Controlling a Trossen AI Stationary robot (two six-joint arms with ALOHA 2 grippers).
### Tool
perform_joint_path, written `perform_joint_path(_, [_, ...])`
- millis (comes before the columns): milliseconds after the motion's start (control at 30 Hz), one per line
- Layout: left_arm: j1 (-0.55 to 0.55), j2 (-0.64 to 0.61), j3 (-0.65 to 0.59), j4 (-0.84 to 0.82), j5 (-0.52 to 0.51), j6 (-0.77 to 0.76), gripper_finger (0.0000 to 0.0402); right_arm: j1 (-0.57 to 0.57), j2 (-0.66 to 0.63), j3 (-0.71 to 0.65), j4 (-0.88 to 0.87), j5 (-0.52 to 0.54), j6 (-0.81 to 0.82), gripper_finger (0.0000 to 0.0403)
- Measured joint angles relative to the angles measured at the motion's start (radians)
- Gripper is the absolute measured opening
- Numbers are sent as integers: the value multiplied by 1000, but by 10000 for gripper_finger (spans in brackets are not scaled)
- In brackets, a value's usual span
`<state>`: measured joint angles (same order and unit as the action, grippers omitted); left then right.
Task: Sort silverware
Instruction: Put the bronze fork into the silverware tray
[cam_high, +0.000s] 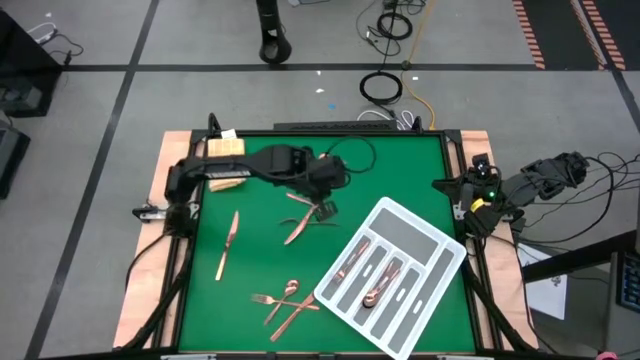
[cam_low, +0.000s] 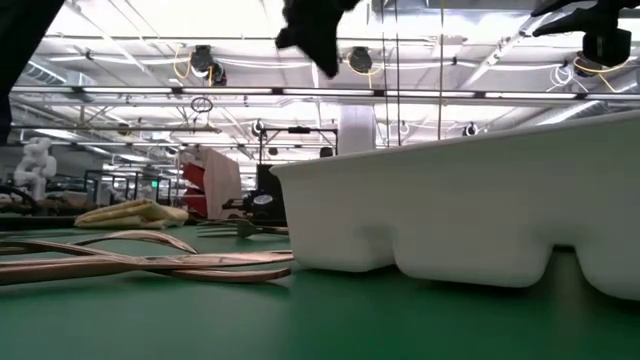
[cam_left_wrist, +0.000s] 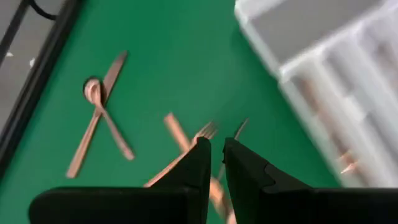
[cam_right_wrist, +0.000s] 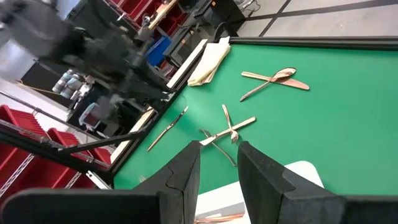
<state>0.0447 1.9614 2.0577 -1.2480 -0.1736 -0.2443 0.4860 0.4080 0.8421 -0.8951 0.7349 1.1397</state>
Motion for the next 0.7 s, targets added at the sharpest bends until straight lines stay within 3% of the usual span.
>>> perform_joint_path(267, [111, -2, -183, 41, 187, 359, 52, 0, 0, 0, -4, 3, 15, 98])
perform_joint_path(700, [291, -2, -474, 317, 376, 568, 52, 0, 0, 0, -43, 49, 18, 98])
